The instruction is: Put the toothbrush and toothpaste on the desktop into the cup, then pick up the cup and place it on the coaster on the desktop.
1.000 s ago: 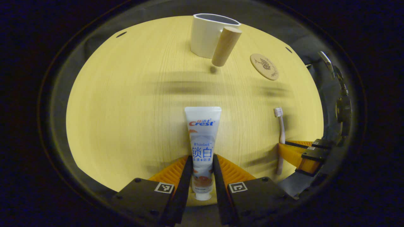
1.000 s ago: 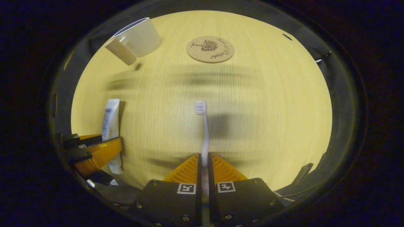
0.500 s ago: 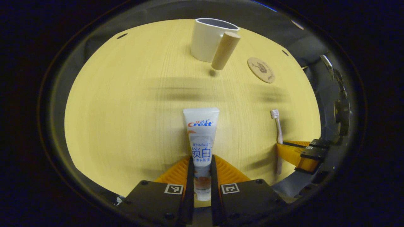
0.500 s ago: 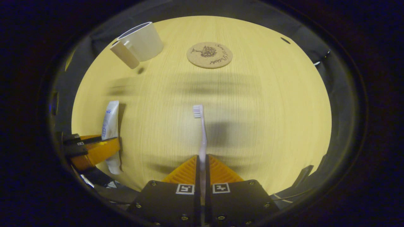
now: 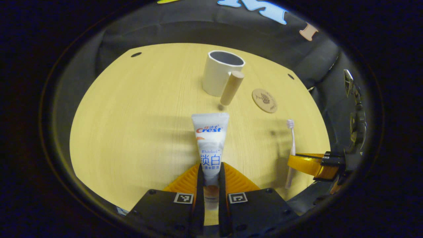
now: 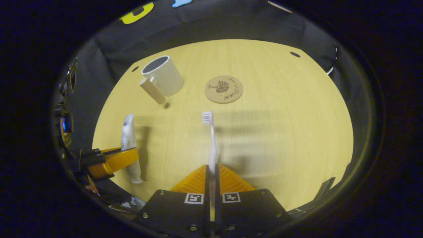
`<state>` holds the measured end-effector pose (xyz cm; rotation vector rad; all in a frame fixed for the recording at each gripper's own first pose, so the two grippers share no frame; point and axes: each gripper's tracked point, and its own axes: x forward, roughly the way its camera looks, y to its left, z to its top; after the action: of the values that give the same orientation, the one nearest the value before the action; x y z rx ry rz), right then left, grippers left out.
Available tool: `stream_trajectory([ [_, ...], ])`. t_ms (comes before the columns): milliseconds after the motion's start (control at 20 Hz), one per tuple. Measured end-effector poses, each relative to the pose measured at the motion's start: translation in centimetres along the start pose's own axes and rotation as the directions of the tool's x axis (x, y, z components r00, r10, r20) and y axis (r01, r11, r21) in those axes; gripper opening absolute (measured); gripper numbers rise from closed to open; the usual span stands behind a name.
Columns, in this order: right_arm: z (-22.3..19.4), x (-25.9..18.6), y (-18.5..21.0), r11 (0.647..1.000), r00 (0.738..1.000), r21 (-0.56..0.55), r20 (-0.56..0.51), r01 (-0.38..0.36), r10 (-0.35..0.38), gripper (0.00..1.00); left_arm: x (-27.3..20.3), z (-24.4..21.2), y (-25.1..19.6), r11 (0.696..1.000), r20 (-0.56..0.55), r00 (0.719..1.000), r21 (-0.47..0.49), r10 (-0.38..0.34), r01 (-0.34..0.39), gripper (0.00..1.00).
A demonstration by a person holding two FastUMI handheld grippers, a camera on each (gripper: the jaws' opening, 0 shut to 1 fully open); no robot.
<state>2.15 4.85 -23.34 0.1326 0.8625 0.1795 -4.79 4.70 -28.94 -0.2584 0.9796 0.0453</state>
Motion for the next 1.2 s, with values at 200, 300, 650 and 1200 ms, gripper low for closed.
stream_trajectory([
  [200, 3.0, -1.8, 1.0, 0.998, 0.988, 0.008, 0.142, -0.068, 0.067, 0.06, -1.6, 2.8, 0.1, 1.000, 0.129, 0.992, -0.021, 0.002, 0.001, 0.24],
  [300, 4.5, -2.6, 1.5, 0.995, 0.973, -0.005, 0.206, -0.101, 0.100, 0.06, -2.6, 4.8, 0.2, 0.999, 0.206, 0.978, -0.039, -0.005, 0.013, 0.24],
  [650, 9.5, -5.8, 2.4, 0.982, 0.895, -0.035, 0.407, -0.186, 0.184, 0.06, -5.6, 14.6, 0.1, 0.996, 0.501, 0.866, -0.068, -0.008, 0.049, 0.24],
  [1200, 12.5, -8.3, 2.5, 0.985, 0.838, -0.047, 0.519, -0.168, 0.168, 0.06, -7.8, 22.6, -0.5, 0.994, 0.765, 0.642, -0.016, -0.057, 0.107, 0.24],
])
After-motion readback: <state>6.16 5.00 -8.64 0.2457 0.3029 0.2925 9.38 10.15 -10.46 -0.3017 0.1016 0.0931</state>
